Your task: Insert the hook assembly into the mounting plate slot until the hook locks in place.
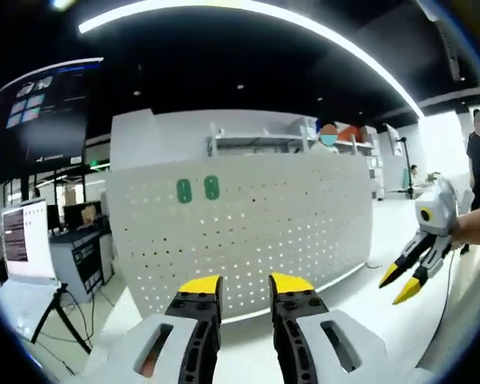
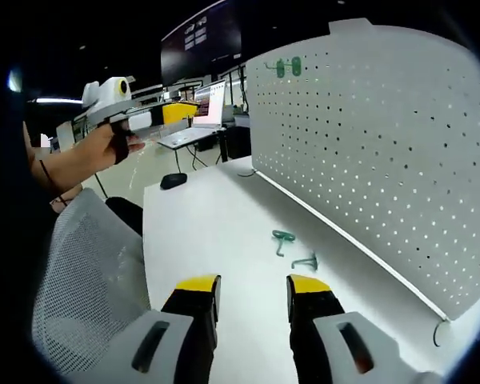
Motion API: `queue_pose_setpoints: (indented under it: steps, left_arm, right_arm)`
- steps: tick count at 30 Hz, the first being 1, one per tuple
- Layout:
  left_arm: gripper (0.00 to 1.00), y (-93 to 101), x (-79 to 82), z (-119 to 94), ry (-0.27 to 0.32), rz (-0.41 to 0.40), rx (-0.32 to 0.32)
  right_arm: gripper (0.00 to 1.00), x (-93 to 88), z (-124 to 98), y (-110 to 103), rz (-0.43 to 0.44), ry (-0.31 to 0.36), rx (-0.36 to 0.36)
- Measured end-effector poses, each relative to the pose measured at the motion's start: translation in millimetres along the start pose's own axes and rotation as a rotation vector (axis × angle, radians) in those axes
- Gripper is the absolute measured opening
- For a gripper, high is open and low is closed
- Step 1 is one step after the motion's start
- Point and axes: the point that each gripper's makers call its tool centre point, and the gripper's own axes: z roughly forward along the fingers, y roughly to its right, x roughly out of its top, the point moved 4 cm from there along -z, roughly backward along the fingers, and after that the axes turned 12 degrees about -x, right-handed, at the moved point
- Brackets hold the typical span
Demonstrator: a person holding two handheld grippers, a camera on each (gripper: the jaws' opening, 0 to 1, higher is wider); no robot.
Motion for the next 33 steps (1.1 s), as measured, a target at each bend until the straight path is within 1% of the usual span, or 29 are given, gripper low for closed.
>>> queue_pose_setpoints:
  steps: [3,6,10,15,18,19,22,23,25,28,30,32,33]
  left_arm:
    - [0.28,4.4,-1.9,-13,-0.009,-0.004,-0.006]
    - [0.32,9.7,0.9,-22,0.001,-0.031,-0.003]
    - [0.4,22.8,8.7,-33,0.033,-0.053,-0.021]
    - [0.49,31.5,8.2,-44,0.037,-0.055,-0.022]
    - [0.56,32.2,4.3,-51,0.037,-0.075,-0.007]
    - [0.59,32.9,2.4,-53,0.038,-0.071,-0.003]
    - [0.63,32.8,-5.1,-56,0.026,-0.059,0.006]
    - [0.65,31.5,-11.2,-58,0.023,-0.07,0.016]
    - [0.69,32.4,-15.2,-60,0.025,-0.106,0.016]
    - [0.71,35.7,-18.5,-61,0.034,-0.103,0.019]
    - [0.72,37.4,-20.0,-61,0.038,-0.117,0.017]
    - [0.72,39.1,-21.6,-61,0.024,-0.103,0.025]
    - [0.72,39.4,-21.0,-61,0.027,-0.1,0.025]
  right_arm:
    - [0.32,0.1,5,4,0.006,0.004,-0.009]
    - [0.31,-1.6,10,7,0.006,-0.002,-0.014]
    - [0.3,-1.9,15,12,0.022,0.008,-0.023]
    - [0.27,-5.4,24,22,0.041,0.01,-0.05]
    - [0.26,-6.1,30,29,0.052,0.018,-0.067]
    - [0.25,-6.5,32,31,0.055,0.019,-0.071]
    - [0.25,-8.4,39,36,0.057,0.02,-0.088]
    - [0.24,-9.1,42,37,0.055,0.02,-0.089]
    - [0.23,-10.4,48,38,0.043,0.019,-0.096]
    - [0.2,-13.6,58,41,0.026,0.017,-0.107]
    - [0.18,-16.3,64,45,0.027,0.011,-0.118]
    - [0.17,-18.5,71,48,0.031,0.01,-0.125]
    - [0.17,-19.7,73,49,0.032,0.007,-0.127]
